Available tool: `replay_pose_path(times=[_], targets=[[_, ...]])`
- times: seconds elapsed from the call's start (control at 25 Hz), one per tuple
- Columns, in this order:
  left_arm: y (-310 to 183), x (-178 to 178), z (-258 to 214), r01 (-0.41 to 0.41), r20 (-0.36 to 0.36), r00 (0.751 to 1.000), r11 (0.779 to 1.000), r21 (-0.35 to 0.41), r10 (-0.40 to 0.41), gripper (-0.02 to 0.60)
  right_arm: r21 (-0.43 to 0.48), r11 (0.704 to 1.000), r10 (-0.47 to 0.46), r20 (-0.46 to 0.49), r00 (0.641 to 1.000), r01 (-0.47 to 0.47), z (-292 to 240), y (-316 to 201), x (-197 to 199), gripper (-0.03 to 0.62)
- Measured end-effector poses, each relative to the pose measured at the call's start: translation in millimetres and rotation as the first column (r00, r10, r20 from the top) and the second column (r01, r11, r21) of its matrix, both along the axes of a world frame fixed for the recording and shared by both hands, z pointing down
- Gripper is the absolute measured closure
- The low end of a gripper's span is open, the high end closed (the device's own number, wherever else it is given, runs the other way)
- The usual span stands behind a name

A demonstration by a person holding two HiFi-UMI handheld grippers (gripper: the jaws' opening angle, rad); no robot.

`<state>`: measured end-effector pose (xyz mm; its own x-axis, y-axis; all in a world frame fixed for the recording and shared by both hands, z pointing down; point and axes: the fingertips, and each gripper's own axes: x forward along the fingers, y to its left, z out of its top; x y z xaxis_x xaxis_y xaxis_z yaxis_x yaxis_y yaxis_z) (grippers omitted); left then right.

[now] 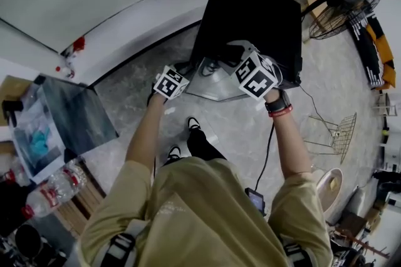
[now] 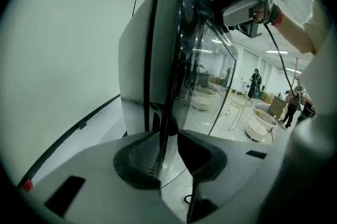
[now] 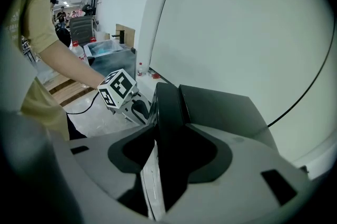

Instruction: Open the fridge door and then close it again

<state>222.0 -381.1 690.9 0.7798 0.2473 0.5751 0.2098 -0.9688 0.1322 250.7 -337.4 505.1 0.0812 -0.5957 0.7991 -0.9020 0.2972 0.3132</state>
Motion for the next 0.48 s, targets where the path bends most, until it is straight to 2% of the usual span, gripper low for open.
replay_pose_path(times=[0.48], targets=[[0.0, -2.2, 0.4, 0.005, 0.0, 1.0, 0.999, 0.053, -0.005, 0.471, 0.021, 1.0, 0.02, 0.009, 1.0, -0.021, -1.3, -0.2, -1.6, 0.399]])
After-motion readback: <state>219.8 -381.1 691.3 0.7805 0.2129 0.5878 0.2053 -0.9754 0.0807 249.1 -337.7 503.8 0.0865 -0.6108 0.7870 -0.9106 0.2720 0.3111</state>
